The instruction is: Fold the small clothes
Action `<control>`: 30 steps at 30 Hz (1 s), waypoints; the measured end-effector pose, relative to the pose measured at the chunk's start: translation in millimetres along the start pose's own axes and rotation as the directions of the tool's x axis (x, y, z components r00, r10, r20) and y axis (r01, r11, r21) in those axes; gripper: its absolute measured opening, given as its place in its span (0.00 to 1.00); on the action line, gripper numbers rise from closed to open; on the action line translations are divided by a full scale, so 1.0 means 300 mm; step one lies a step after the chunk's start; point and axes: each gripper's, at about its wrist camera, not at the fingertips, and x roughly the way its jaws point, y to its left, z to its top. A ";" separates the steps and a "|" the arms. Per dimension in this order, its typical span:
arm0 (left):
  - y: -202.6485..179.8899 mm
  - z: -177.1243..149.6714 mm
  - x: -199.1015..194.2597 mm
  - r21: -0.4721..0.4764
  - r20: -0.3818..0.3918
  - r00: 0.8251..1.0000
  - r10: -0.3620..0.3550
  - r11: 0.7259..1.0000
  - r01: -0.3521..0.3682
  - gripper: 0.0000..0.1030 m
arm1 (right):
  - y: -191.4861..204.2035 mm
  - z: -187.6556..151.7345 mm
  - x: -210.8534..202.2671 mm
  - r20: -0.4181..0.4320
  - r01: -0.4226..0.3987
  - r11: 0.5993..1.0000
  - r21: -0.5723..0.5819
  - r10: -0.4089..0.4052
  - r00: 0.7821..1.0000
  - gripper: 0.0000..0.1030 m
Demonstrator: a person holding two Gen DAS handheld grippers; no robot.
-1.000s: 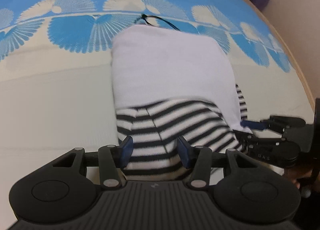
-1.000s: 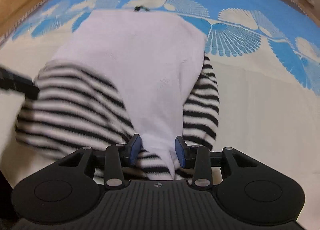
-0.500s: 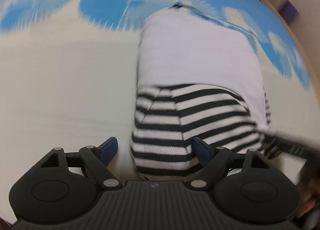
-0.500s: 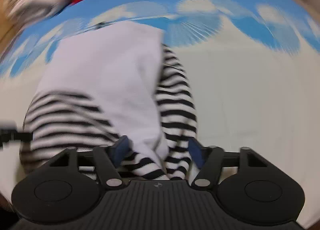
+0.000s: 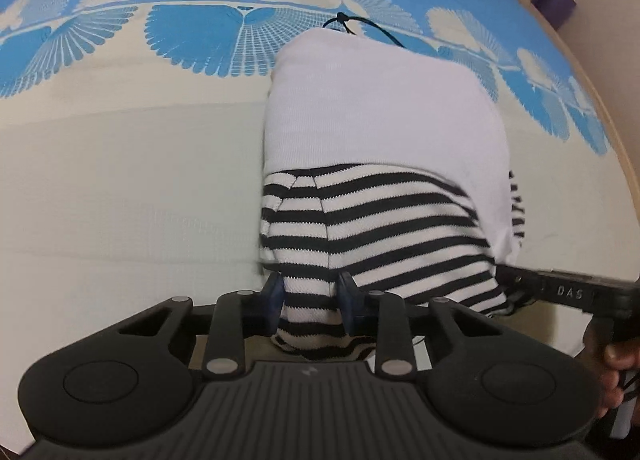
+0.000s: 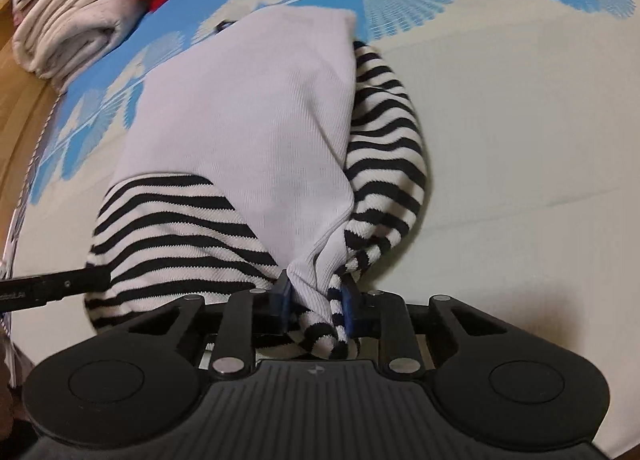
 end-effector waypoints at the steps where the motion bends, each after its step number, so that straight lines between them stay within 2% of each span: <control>1: 0.002 -0.003 0.006 0.003 -0.008 1.000 0.007 1.000 -0.006 0.46 | 0.006 -0.003 0.000 0.004 0.006 1.000 -0.007 -0.006 1.000 0.24; 3: -0.007 -0.004 -0.004 0.025 0.011 1.000 0.027 0.999 -0.028 0.51 | 0.006 -0.004 -0.008 0.009 0.022 1.000 -0.004 -0.022 1.000 0.24; 6: -0.045 -0.015 -0.018 0.090 0.054 0.998 0.031 0.995 -0.036 0.50 | -0.006 -0.016 -0.022 0.015 0.052 0.999 0.015 -0.052 0.999 0.24; 8: -0.063 -0.032 0.008 0.135 0.027 0.998 0.062 0.989 -0.065 0.52 | -0.013 -0.029 -0.033 0.022 0.089 0.996 0.021 -0.089 0.996 0.29; 10: -0.073 -0.042 -0.009 0.154 0.050 0.996 0.075 0.985 -0.082 0.53 | -0.008 -0.035 -0.045 0.032 0.139 0.990 0.012 -0.139 0.990 0.34; 12: -0.059 -0.054 -0.041 0.160 0.087 0.993 0.082 0.982 -0.096 0.54 | 0.004 -0.042 -0.075 0.053 0.218 0.975 -0.033 -0.216 0.975 0.34; 13: -0.060 -0.062 -0.062 0.167 0.118 0.987 0.105 0.978 -0.124 0.55 | 0.018 -0.051 -0.093 0.072 0.293 0.953 -0.078 -0.288 0.955 0.34; 14: -0.065 -0.073 -0.085 0.178 0.151 0.978 0.140 0.970 -0.167 0.56 | 0.027 -0.061 -0.110 0.099 0.354 0.928 -0.113 -0.345 0.934 0.34; 15: -0.074 -0.083 -0.101 0.192 0.185 0.966 0.182 0.957 -0.217 0.64 | 0.035 -0.073 -0.140 0.136 0.398 0.907 -0.137 -0.381 0.914 0.34; 16: -0.084 -0.099 -0.126 0.205 0.232 0.945 0.229 0.939 -0.278 0.74 | 0.035 -0.082 -0.178 0.173 0.407 0.904 -0.128 -0.384 0.907 0.34; 18: -0.108 -0.131 -0.181 0.196 0.319 0.905 0.280 0.915 -0.352 0.84 | 0.035 -0.098 -0.272 0.258 0.359 0.929 -0.086 -0.327 0.909 0.35; 19: -0.118 -0.147 -0.214 0.183 0.360 0.889 0.284 0.913 -0.366 0.84 | 0.046 -0.114 -0.314 0.303 0.338 0.937 -0.087 -0.298 0.905 0.39; 20: -0.129 -0.166 -0.251 0.162 0.394 0.875 0.280 0.916 -0.366 0.85 | 0.060 -0.137 -0.359 0.353 0.327 0.940 -0.097 -0.274 0.895 0.47; 21: -0.139 -0.185 -0.285 0.138 0.422 0.865 0.272 0.923 -0.358 0.88 | 0.073 -0.164 -0.397 0.401 0.324 0.939 -0.114 -0.255 0.880 0.53; 22: -0.151 -0.211 -0.321 0.110 0.453 0.853 0.260 0.933 -0.342 0.96 | 0.089 -0.196 -0.432 0.443 0.319 0.938 -0.134 -0.231 0.866 0.60; 24: -0.178 -0.258 -0.379 0.064 0.509 0.826 0.242 0.947 -0.316 1.00 | 0.109 -0.244 -0.481 0.490 0.297 0.940 -0.167 -0.182 0.853 0.66; 26: -0.210 -0.302 -0.416 0.050 0.534 0.811 0.239 0.948 -0.313 1.00 | 0.129 -0.296 -0.519 0.518 0.279 0.943 -0.180 -0.151 0.842 0.74; 28: -0.250 -0.341 -0.448 0.045 0.547 0.801 0.243 0.947 -0.318 1.00 | 0.156 -0.341 -0.545 0.539 0.283 0.943 -0.173 -0.150 0.829 0.78; 30: -0.285 -0.375 -0.477 0.049 0.545 0.804 0.238 0.948 -0.314 1.00 | 0.166 -0.372 -0.572 0.550 0.280 0.945 -0.167 -0.146 0.822 0.78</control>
